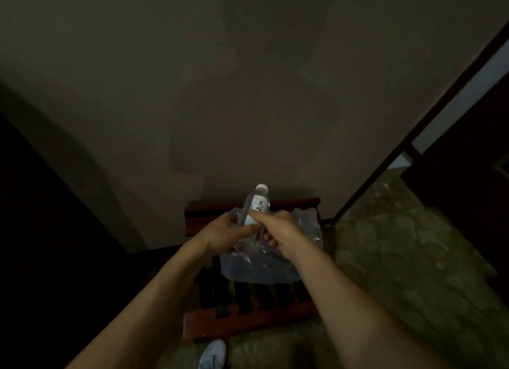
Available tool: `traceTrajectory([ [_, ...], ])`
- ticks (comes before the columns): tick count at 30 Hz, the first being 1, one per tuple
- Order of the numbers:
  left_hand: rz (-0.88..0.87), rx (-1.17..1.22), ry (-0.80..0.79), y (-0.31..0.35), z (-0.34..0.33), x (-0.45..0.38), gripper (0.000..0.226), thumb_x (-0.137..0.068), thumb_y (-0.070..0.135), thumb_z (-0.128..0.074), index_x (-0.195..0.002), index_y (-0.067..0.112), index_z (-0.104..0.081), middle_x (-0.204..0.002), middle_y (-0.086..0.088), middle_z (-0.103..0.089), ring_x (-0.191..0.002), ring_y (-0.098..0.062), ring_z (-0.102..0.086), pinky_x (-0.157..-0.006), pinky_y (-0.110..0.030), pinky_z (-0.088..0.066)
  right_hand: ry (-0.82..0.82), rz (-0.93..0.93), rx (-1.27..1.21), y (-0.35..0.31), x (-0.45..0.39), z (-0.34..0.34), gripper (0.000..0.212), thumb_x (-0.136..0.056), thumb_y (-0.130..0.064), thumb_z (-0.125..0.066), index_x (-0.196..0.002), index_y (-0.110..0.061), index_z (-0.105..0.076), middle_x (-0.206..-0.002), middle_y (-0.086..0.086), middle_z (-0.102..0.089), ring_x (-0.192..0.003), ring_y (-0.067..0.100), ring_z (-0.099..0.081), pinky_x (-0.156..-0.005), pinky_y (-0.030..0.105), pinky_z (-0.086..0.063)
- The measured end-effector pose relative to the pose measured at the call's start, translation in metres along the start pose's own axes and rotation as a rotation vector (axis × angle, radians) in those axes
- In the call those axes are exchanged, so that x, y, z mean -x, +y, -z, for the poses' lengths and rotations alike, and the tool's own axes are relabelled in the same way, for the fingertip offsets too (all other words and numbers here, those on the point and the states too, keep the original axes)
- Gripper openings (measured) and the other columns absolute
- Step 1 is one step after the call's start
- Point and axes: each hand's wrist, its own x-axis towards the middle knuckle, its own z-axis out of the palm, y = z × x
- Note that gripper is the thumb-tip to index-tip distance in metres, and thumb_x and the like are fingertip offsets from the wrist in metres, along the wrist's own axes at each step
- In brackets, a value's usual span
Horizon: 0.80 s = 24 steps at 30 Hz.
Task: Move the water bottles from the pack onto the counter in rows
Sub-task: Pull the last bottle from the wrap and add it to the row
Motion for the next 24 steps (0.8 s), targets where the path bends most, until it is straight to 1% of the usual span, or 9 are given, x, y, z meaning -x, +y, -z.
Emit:
traceTrajectory([
  [2,-0.031,0.031,0.080,0.009,0.010,0.020,0.041,-0.075,0.045,-0.078,-0.095,0.014,-0.061,-0.069,0.004,-0.075,-0.059,-0.008,-0.071,-0.051,-0.019,-0.051,-0.021,0.088,-0.008,-0.011,0.017,-0.008,0.042,-0.079,-0.044,-0.071,-0.101,-0.008,-0.068,-0.059,0.002,-0.054,-0.039,0.007,-0.044,-0.037,0.018,-0.033],
  [7,-0.111,-0.060,0.216,0.039,0.048,0.073,0.048,-0.073,0.046,-0.079,-0.099,0.010,-0.060,-0.084,-0.007,-0.077,-0.073,-0.017,-0.074,-0.062,-0.029,-0.056,-0.124,0.294,-0.070,-0.048,0.057,-0.032,0.042,-0.076,-0.031,-0.077,-0.109,-0.011,-0.060,-0.079,0.000,-0.066,-0.048,0.002,-0.058,-0.040,0.017,-0.042],
  [8,-0.128,-0.122,0.258,0.047,0.057,0.084,0.054,-0.070,0.050,-0.078,-0.100,0.009,-0.061,-0.090,-0.010,-0.075,-0.078,-0.020,-0.073,-0.066,-0.033,-0.055,-0.145,0.337,-0.089,-0.057,0.065,-0.039,0.045,-0.075,-0.029,-0.079,-0.111,-0.011,-0.057,-0.086,0.001,-0.068,-0.055,0.003,-0.064,-0.044,0.018,-0.046],
  [10,-0.155,-0.255,0.319,0.063,0.078,0.105,0.049,-0.068,0.055,-0.074,-0.094,0.015,-0.064,-0.094,-0.010,-0.073,-0.082,-0.022,-0.070,-0.075,-0.040,-0.056,-0.169,0.428,-0.095,-0.073,0.080,-0.053,0.050,-0.073,-0.028,-0.081,-0.113,-0.015,-0.055,-0.100,0.002,-0.070,-0.080,0.014,-0.071,-0.056,0.024,-0.053],
  [13,-0.179,-0.353,0.406,0.081,0.108,0.137,0.045,-0.071,0.052,-0.073,-0.095,0.014,-0.067,-0.093,-0.010,-0.073,-0.083,-0.025,-0.069,-0.081,-0.046,-0.056,-0.196,0.572,-0.064,-0.098,0.101,-0.076,0.051,-0.068,-0.031,-0.082,-0.110,-0.018,-0.055,-0.103,0.003,-0.072,-0.089,0.022,-0.070,-0.061,0.030,-0.051],
  [16,-0.226,-0.377,0.516,0.092,0.131,0.169,0.047,-0.072,0.048,-0.076,-0.097,0.009,-0.068,-0.092,-0.014,-0.073,-0.080,-0.026,-0.068,-0.076,-0.044,-0.055,-0.230,0.682,-0.059,-0.118,0.121,-0.098,0.049,-0.066,-0.033,-0.082,-0.104,-0.021,-0.055,-0.101,0.004,-0.072,-0.085,0.021,-0.070,-0.056,0.028,-0.048],
  [19,-0.250,-0.399,0.640,0.097,0.152,0.202,0.051,-0.072,0.046,-0.077,-0.094,0.002,-0.068,-0.077,-0.008,-0.066,-0.069,-0.018,-0.056,-0.064,-0.034,-0.043,-0.228,0.783,-0.020,-0.135,0.141,-0.123,0.049,-0.064,-0.035,-0.083,-0.103,-0.023,-0.055,-0.103,0.004,-0.070,-0.091,0.023,-0.070,-0.070,0.037,-0.057],
  [21,-0.253,-0.400,0.684,0.100,0.165,0.220,0.051,-0.072,0.045,-0.078,-0.096,0.000,-0.068,-0.073,-0.005,-0.060,-0.067,-0.015,-0.051,-0.063,-0.031,-0.039,-0.207,0.844,0.022,-0.144,0.154,-0.139,0.050,-0.065,-0.036,-0.083,-0.104,-0.023,-0.055,-0.103,0.003,-0.070,-0.092,0.021,-0.069,-0.081,0.044,-0.058],
  [24,-0.263,-0.428,0.746,0.100,0.182,0.243,0.044,-0.073,0.043,-0.077,-0.092,0.004,-0.070,-0.070,-0.002,-0.057,-0.063,-0.013,-0.049,-0.059,-0.029,-0.037,-0.192,0.923,0.084,-0.156,0.172,-0.160,0.062,-0.067,-0.037,-0.082,-0.118,-0.016,-0.053,-0.108,0.004,-0.068,-0.096,0.023,-0.067,-0.085,0.047,-0.056],
])
